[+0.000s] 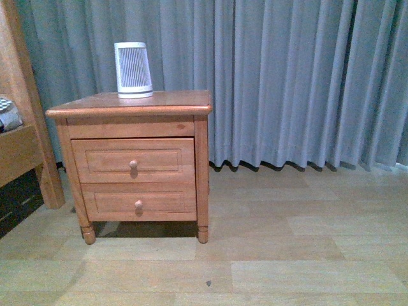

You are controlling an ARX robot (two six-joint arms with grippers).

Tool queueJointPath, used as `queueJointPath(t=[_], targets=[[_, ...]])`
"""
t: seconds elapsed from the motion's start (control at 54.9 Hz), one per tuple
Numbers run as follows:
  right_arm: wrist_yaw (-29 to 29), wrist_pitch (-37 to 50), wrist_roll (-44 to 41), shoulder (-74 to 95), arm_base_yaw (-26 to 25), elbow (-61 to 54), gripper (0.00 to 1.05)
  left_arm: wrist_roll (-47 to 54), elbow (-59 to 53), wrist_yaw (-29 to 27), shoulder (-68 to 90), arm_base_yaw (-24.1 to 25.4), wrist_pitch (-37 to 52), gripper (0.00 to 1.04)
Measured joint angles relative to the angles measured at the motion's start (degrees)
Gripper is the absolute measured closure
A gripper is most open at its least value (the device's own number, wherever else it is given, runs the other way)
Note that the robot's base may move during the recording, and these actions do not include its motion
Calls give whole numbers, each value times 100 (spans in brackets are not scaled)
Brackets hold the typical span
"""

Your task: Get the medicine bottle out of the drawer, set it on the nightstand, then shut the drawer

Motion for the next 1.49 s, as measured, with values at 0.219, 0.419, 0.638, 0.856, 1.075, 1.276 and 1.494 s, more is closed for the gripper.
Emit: queueJointPath(t=[0.219,0.419,0.638,0.856,1.075,1.276,1.494], targets=[[0,0,0,0,0,0,7,13,0,0,0,0,0,7],[0,0,0,0,0,0,7,13,0,0,0,0,0,7],[0,0,0,0,0,0,7,13,0,0,0,0,0,7],[0,0,0,0,0,0,7,13,0,0,0,0,0,7],[0,0,0,0,0,0,7,13,0,0,0,0,0,7],[0,0,0,0,0,0,7,13,0,0,0,0,0,7],[0,0,0,0,0,0,7,13,0,0,0,0,0,7]])
